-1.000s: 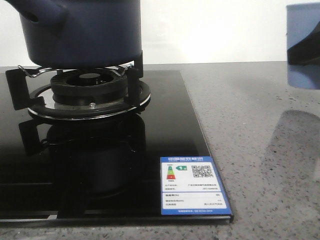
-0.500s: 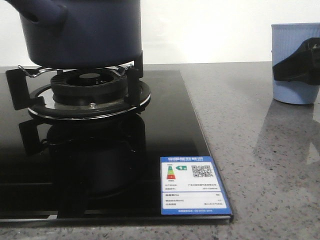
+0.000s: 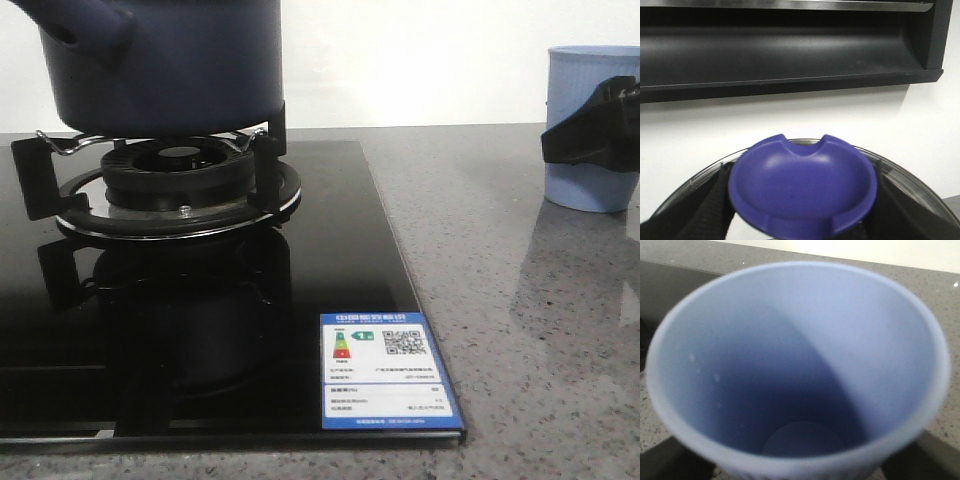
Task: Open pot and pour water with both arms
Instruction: 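Open the right gripper and withdraw it from the cup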
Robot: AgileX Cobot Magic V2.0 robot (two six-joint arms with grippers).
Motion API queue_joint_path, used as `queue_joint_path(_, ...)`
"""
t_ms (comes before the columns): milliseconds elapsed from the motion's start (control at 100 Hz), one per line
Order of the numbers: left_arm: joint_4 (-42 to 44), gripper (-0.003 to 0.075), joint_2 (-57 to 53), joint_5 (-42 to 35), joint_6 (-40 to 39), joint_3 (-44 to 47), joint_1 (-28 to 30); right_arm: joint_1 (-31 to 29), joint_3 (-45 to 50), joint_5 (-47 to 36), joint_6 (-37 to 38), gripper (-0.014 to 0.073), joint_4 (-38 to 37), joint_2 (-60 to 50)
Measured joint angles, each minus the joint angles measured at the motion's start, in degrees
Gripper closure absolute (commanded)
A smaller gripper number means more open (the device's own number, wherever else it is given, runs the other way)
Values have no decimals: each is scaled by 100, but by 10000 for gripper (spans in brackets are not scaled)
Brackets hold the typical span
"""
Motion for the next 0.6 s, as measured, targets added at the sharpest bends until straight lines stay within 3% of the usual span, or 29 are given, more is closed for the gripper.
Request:
queue_joint_path(250,0,287,0,0,0,0,0,0,166,102,104,-29,0,-290)
queue_joint_path(600,0,287,0,0,0,0,0,0,1245,292,458,-27,0,-1626)
